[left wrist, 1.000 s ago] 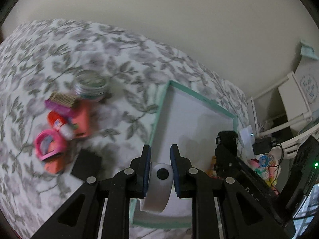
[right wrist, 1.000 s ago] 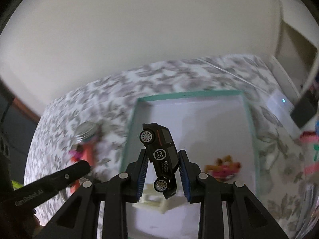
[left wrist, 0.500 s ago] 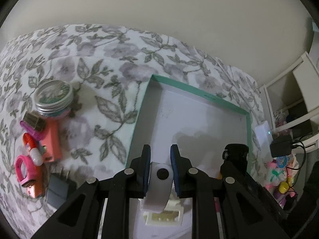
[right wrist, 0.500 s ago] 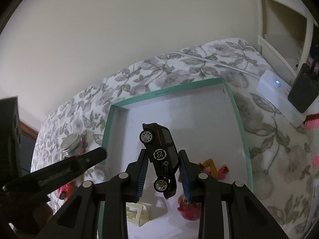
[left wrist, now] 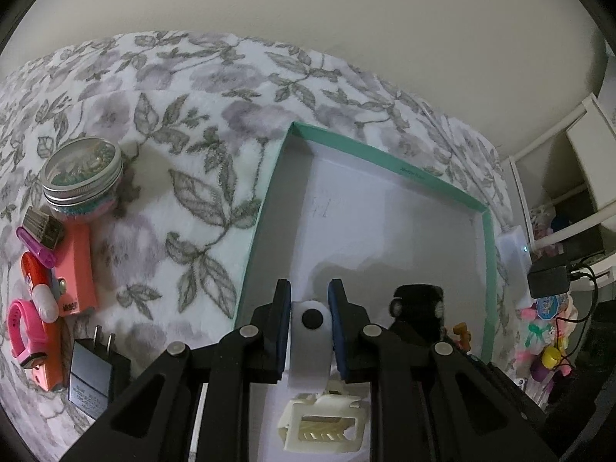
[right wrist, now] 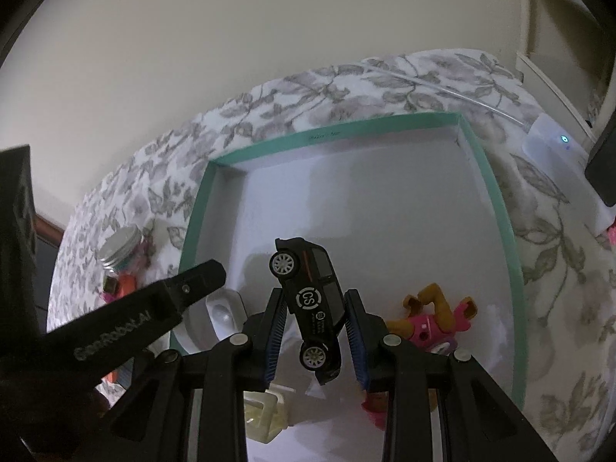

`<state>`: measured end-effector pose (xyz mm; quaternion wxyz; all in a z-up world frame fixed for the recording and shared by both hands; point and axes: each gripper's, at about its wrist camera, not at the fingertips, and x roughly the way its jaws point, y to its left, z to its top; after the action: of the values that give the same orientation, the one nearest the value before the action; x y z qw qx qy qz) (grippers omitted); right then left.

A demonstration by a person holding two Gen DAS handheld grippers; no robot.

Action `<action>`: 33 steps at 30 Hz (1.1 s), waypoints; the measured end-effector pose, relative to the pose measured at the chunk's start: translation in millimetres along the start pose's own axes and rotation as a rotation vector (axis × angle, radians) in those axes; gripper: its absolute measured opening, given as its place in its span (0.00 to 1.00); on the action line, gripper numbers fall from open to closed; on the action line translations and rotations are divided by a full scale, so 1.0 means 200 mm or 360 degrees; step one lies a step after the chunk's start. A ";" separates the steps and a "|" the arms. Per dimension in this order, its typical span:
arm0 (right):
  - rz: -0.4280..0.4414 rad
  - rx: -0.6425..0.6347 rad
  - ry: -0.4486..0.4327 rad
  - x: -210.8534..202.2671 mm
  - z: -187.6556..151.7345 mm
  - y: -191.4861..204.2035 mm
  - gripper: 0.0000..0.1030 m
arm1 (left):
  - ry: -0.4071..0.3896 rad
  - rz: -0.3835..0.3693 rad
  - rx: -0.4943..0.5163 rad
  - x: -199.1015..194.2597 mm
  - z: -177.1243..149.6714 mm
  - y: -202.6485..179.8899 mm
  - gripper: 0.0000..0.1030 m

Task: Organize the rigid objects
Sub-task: 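Open both grippers to release the watch band and toy car into the tray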

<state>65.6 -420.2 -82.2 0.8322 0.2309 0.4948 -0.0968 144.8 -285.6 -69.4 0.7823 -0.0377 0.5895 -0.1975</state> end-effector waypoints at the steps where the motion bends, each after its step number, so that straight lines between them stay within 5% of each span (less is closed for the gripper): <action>1: -0.0008 -0.0010 0.0007 0.00 0.00 0.00 0.32 | 0.0000 -0.0002 -0.0002 0.00 0.00 0.00 0.20; 10: -0.0142 -0.0005 0.0075 0.05 -0.02 -0.02 0.33 | -0.0047 -0.0026 -0.0074 -0.11 -0.01 0.08 0.30; 15: -0.0118 0.0021 0.0057 0.02 -0.01 -0.02 0.51 | -0.0110 -0.0038 -0.0119 -0.21 -0.02 0.15 0.36; 25: -0.0104 0.0074 -0.0056 -0.16 0.04 -0.01 0.70 | -0.0159 -0.0032 -0.0193 -0.30 -0.02 0.31 0.56; 29: -0.0135 0.0048 -0.0117 -0.23 0.05 -0.01 0.78 | -0.0195 0.0004 -0.0183 -0.33 -0.01 0.31 0.76; 33: -0.0143 0.0034 -0.0141 -0.25 0.05 -0.02 0.85 | -0.0220 0.0044 -0.0180 -0.34 -0.01 0.31 0.80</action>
<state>47.2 -431.4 -35.7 0.8456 0.2127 0.4664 -0.1493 142.8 -204.9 -26.4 0.8204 -0.0871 0.5448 -0.1501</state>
